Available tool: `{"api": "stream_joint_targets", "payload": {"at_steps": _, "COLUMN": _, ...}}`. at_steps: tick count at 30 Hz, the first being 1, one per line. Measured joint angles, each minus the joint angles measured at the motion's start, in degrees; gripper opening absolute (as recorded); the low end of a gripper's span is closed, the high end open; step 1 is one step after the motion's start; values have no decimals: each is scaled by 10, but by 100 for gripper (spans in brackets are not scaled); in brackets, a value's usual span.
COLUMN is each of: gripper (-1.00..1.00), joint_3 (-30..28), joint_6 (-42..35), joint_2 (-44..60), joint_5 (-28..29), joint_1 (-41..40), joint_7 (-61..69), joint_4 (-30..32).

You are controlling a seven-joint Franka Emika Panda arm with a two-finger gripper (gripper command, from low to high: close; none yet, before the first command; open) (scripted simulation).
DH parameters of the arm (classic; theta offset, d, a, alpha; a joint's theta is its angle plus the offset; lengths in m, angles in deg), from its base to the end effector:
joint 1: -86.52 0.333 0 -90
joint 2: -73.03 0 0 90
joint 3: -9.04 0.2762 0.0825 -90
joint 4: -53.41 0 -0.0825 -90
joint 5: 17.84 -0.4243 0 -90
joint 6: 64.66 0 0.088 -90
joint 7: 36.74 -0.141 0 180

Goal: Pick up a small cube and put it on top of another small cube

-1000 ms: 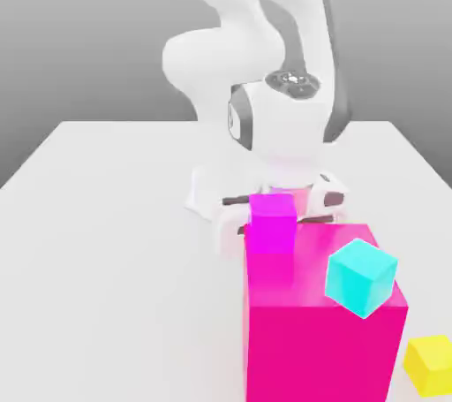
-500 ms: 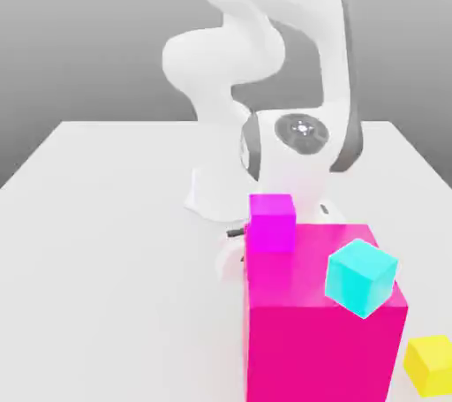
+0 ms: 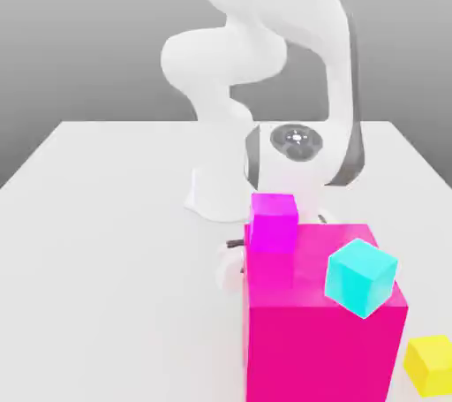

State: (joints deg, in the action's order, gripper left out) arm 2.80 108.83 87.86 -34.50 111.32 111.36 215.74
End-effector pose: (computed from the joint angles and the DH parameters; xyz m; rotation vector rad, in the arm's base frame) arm 0.3220 0.0784 0.0139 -0.7945 -2.9867 0.0435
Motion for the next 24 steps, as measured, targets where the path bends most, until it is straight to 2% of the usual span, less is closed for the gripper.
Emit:
{"api": "stream_joint_targets", "payload": {"at_steps": 1, "gripper": 100, "joint_3": 10, "joint_6": 13, "joint_2": 2, "joint_5": -7, "joint_1": -10, "joint_7": 5, "joint_4": 0}}
{"api": "stream_joint_targets", "payload": {"at_steps": 2, "gripper": -100, "joint_3": 22, "joint_6": 27, "joint_2": 4, "joint_5": -13, "joint_1": -24, "joint_7": 8, "joint_4": 0}}
{"api": "stream_joint_targets", "payload": {"at_steps": 9, "gripper": -100, "joint_3": 24, "joint_6": 30, "joint_2": 4, "joint_5": -16, "joint_1": -26, "joint_7": 11, "joint_4": 0}}
{"api": "stream_joint_targets", "payload": {"at_steps": 16, "gripper": -100, "joint_3": -28, "joint_6": -48, "joint_2": -9, "joint_5": 30, "joint_1": 28, "joint_7": -20, "joint_4": 0}}
{"api": "stream_joint_targets", "payload": {"at_steps": 24, "gripper": -100, "joint_3": -59, "joint_6": -108, "joint_2": -31, "joint_5": 70, "joint_1": 53, "joint_7": -49, "joint_4": -1}}
